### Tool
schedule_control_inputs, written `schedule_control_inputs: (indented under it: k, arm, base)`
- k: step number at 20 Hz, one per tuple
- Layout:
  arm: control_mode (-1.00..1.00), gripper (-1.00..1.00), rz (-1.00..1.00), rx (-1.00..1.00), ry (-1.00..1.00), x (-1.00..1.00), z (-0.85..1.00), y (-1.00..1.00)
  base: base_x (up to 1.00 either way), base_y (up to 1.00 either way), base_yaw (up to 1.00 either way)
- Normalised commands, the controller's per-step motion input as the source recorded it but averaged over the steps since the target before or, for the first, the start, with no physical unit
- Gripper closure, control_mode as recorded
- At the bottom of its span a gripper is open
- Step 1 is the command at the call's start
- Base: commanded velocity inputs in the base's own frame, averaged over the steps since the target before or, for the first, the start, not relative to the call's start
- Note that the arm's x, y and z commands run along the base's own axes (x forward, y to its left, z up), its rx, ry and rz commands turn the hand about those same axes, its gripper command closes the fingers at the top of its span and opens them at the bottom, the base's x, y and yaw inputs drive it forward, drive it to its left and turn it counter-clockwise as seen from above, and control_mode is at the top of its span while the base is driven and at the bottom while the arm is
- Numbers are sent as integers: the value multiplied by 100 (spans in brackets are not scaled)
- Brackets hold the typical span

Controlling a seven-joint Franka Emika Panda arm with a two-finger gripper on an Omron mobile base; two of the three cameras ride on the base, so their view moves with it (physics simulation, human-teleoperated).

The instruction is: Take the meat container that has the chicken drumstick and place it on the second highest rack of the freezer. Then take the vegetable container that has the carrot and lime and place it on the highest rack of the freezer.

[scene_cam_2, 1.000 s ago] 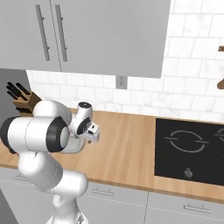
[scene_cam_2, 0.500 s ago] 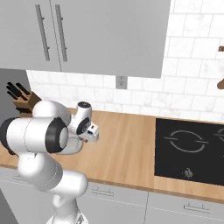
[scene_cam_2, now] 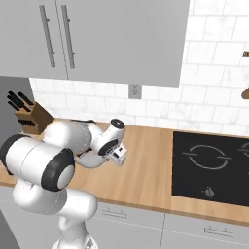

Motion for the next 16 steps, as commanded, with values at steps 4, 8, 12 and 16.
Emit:
schedule_control_inputs:
  k: [4,8,12,16]
  arm:
    - [-100,100,-45,8,0,-3,35,-16]
    - [-100,100,-49,0,-1,-9,57,6]
    - [-100,100,-50,0,-1,-35,59,1]
    - [-100,100,-50,8,-2,-51,39,23]
  base:
    - [0,0,0]
    - [0,0,0]
    - [0,0,0]
    - [0,0,0]
